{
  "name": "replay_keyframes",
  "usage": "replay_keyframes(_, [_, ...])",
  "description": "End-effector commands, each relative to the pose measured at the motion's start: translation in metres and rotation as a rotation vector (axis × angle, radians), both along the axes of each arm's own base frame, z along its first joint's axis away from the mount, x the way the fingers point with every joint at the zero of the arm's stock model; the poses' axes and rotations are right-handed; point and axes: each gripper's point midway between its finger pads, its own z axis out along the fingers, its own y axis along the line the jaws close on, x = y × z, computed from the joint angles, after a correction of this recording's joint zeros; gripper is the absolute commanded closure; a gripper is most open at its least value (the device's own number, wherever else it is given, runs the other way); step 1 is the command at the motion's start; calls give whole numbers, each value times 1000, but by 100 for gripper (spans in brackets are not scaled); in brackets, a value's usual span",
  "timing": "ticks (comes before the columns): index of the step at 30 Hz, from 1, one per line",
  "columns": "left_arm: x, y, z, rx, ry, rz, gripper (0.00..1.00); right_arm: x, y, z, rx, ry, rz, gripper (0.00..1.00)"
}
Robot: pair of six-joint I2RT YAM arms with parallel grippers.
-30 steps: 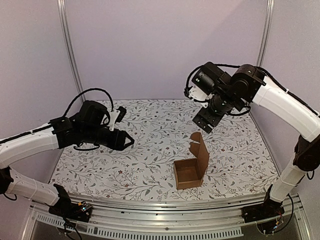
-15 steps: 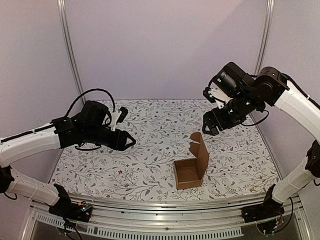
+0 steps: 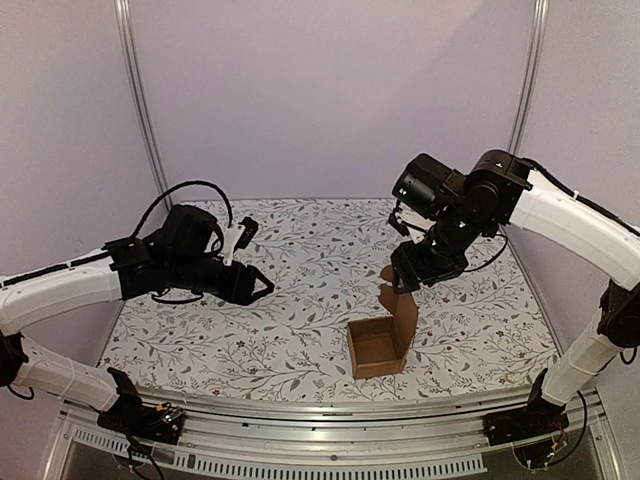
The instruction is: Fold the paper box
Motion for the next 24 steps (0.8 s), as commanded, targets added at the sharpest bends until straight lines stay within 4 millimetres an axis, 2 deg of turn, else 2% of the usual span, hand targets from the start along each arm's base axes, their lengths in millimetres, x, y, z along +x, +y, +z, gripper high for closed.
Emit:
replay_keyframes(1, [-1,4,-2,-1,-9,-8,43,-7,2,-15,-36,50,-4,42])
replay_keyframes(9, [-4,8,-1,1,-9,-4,43,-6,8,-29,-105,61,26,62])
replay_keyframes(12, [-5,9,0,2,-9,0,43,-7,9,-33,-125,69,44,73])
replay_keyframes(19, [-5,15,7,10,-25,16,43,-6,11,-25,-151,35,80,98])
replay_keyframes(24, [-5,16,19,-8,-50,19,43,-3,18,-21,-210,-39,192,100])
